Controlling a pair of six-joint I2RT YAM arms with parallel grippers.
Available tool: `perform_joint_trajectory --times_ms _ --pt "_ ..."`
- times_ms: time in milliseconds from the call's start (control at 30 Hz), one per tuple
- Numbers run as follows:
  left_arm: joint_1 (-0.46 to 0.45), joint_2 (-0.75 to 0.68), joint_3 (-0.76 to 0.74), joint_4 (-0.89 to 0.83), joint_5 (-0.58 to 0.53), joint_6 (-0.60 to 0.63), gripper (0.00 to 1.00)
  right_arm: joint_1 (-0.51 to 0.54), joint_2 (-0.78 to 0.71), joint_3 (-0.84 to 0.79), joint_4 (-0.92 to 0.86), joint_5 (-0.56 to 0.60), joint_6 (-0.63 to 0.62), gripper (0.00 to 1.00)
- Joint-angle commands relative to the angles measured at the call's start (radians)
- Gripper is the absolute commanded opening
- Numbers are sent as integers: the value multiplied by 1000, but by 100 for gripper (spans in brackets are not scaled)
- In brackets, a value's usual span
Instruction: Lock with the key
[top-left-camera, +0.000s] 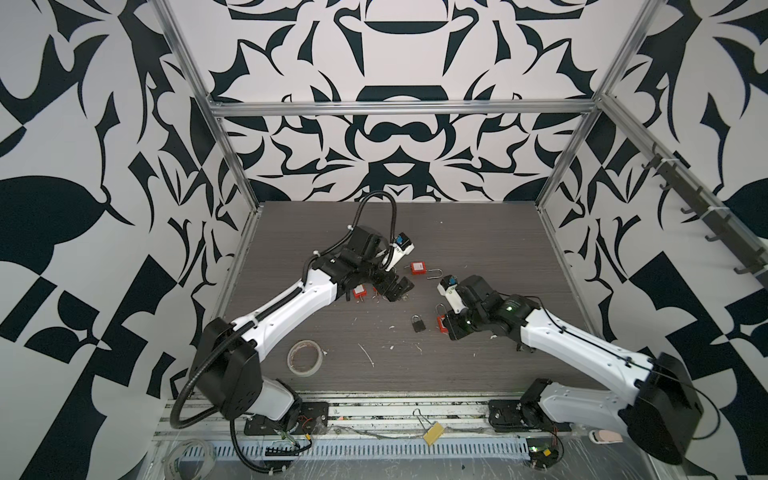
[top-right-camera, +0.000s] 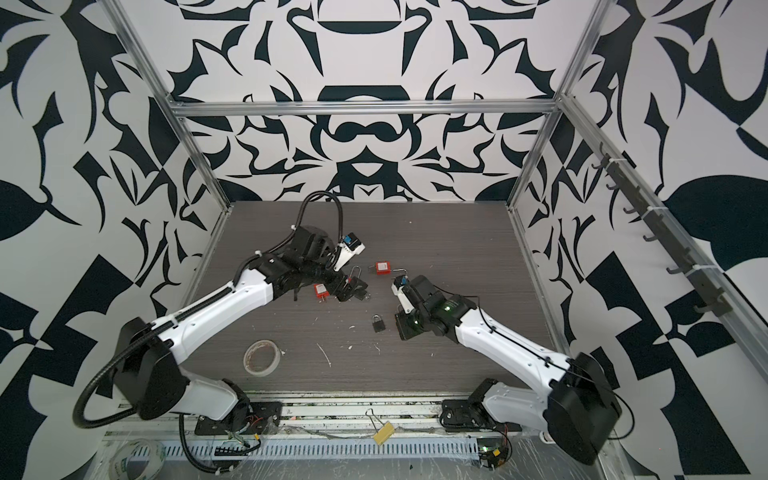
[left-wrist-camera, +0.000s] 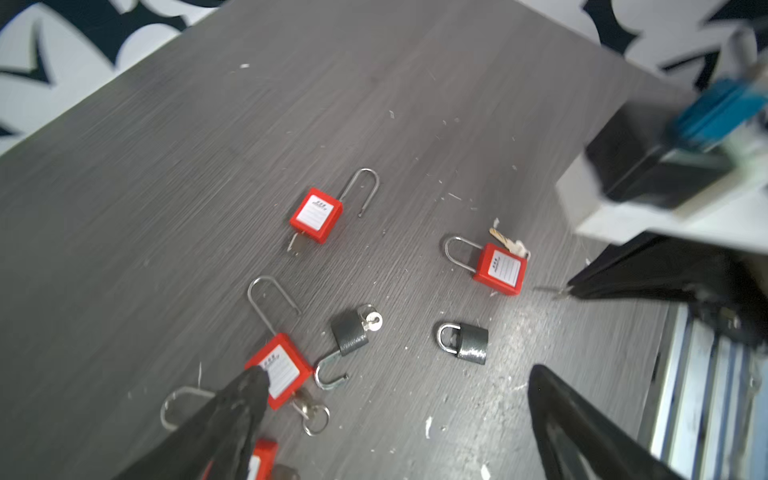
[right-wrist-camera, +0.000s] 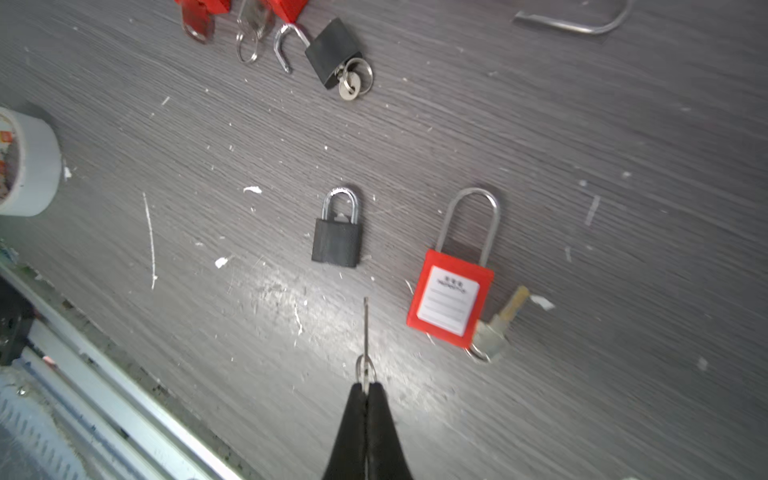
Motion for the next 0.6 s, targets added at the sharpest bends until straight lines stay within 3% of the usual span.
perform_joint_trajectory --times_ms 0,133,367,567 --pt "26 -71 -23 43 -56 -200 100 5 71 65 64 12 23 0" --pt "57 -125 7 -84 -80 -305 100 6 175 102 63 71 29 0" --pt "72 -265 -108 -7 -173 -391 99 11 321 151 66 58 55 0" --pt "79 -283 -131 -37 -171 -402 99 17 394 179 64 50 84 0"
